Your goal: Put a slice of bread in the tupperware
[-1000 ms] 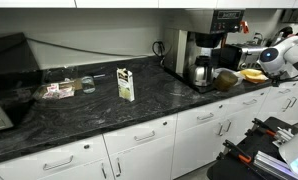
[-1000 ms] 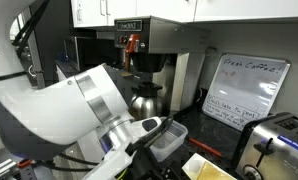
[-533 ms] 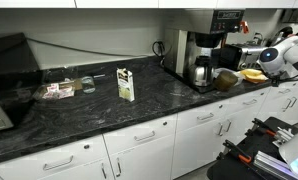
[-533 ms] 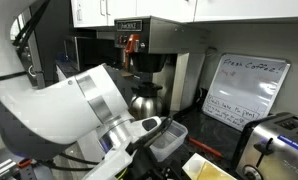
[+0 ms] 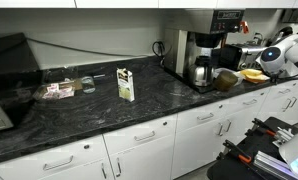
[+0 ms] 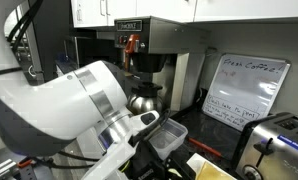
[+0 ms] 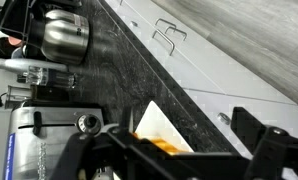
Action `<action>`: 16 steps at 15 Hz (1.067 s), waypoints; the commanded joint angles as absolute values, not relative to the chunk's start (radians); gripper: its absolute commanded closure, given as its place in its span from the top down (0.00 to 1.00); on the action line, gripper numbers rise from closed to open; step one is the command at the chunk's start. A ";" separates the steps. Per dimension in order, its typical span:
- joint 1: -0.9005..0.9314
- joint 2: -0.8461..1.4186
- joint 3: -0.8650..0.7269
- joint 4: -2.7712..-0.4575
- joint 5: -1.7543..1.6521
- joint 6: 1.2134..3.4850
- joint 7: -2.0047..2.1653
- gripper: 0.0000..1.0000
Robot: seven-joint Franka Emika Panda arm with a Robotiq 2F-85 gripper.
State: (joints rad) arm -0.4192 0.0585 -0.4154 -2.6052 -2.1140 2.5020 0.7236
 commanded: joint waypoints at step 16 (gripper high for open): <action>-0.420 0.104 -0.381 -2.595 -2.335 2.578 1.027 1.00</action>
